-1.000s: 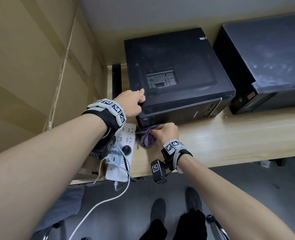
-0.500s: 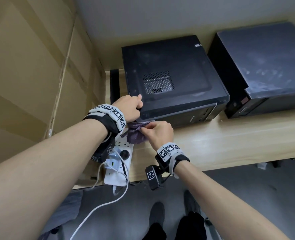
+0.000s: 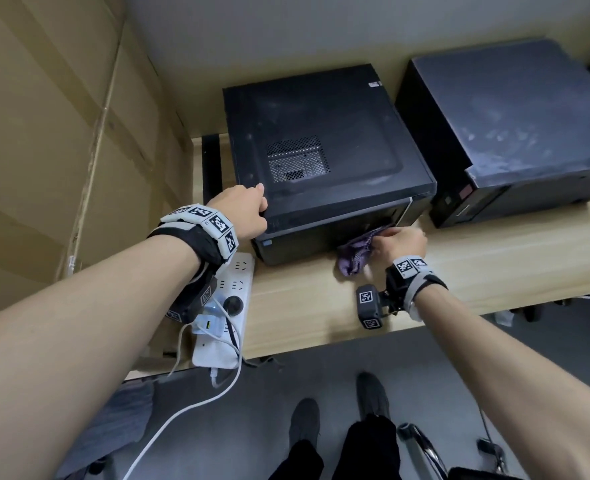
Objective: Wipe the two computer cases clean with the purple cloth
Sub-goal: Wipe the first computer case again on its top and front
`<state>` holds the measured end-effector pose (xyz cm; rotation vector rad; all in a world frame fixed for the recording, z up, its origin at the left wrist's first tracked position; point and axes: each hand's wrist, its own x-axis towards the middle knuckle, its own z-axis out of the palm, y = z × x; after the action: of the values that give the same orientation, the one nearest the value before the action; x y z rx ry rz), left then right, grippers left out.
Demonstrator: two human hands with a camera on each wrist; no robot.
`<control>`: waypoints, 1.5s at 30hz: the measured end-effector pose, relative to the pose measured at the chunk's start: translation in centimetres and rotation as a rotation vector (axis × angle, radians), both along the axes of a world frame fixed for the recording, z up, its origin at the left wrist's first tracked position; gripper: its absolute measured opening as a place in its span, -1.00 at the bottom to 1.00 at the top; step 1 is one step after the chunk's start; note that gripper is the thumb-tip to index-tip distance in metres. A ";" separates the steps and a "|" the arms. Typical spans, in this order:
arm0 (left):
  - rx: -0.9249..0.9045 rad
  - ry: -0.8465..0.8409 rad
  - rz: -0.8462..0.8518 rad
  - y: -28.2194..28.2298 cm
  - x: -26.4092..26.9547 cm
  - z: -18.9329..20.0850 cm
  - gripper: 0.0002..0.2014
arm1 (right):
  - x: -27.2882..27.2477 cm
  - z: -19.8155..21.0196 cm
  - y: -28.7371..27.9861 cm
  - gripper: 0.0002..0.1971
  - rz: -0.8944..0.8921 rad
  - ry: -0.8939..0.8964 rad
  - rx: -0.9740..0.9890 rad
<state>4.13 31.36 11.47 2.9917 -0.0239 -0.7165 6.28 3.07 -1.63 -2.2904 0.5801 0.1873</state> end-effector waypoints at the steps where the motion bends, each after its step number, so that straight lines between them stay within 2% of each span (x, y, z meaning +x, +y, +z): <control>1: -0.003 0.001 0.004 -0.1 -0.1 0.2 -0.31 | 0.3 0.5 -0.8 -0.84 -0.031 -0.030 0.007; 4: 0.012 -0.005 0.013 -0.8 -0.1 0.9 -0.41 | 0.7 2.5 -2.0 -0.87 -0.071 -0.111 0.014; 8: 0.104 -0.006 0.021 -3.4 0.1 2.1 -0.58 | 0.4 5.8 -3.0 -0.93 0.007 -0.214 0.018; 10: 0.083 -0.042 0.028 -4.9 0.5 2.5 -0.66 | 0.4 6.9 -4.0 -0.97 0.054 -0.260 0.071; 13: -0.010 -0.104 0.010 -7.4 1.4 2.9 -0.73 | 0.6 8.4 -6.1 -0.88 0.109 -0.318 0.151; 19: -0.170 -0.127 -0.050 -14.6 3.2 3.4 -0.58 | 0.5 10.8 -11.9 -0.86 0.110 -0.372 0.305; 24: -0.248 -0.103 -0.063 -20.6 4.6 3.4 -0.45 | 1.3 10.8 -18.2 -0.88 0.094 -0.367 0.378; 28: -0.310 -0.115 -0.085 -25.3 5.8 3.1 -0.56 | 1.9 10.5 -23.3 -0.89 0.067 -0.366 0.416; 30: -0.369 -0.106 -0.102 -27.9 6.3 3.0 -0.54 | 2.0 10.4 -25.7 -0.87 0.042 -0.368 0.448; 34: -0.546 -0.011 -0.130 -33.5 7.3 2.1 -0.65 | 2.4 10.1 -29.6 -0.88 0.036 -0.323 0.495; 37: -0.642 0.092 -0.109 -37.3 7.8 1.0 -0.36 | 2.6 10.0 -31.3 -0.88 0.070 -0.298 0.501; 38: -0.652 0.100 -0.106 -38.3 8.0 0.5 -0.32 | 2.7 9.9 -31.7 -0.89 0.080 -0.287 0.497; 41: -0.674 0.103 -0.114 -40.8 8.3 -0.9 -0.55 | 2.7 9.7 -33.1 -0.91 0.102 -0.260 0.478; 45: -0.750 0.152 -0.092 -43.2 8.8 -2.7 -0.91 | 3.0 8.7 -35.4 -0.90 0.104 -0.221 0.354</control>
<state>12.96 -11.88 8.77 2.2289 -0.3419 -0.7322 9.25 -32.29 7.08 -1.9639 0.2880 0.0773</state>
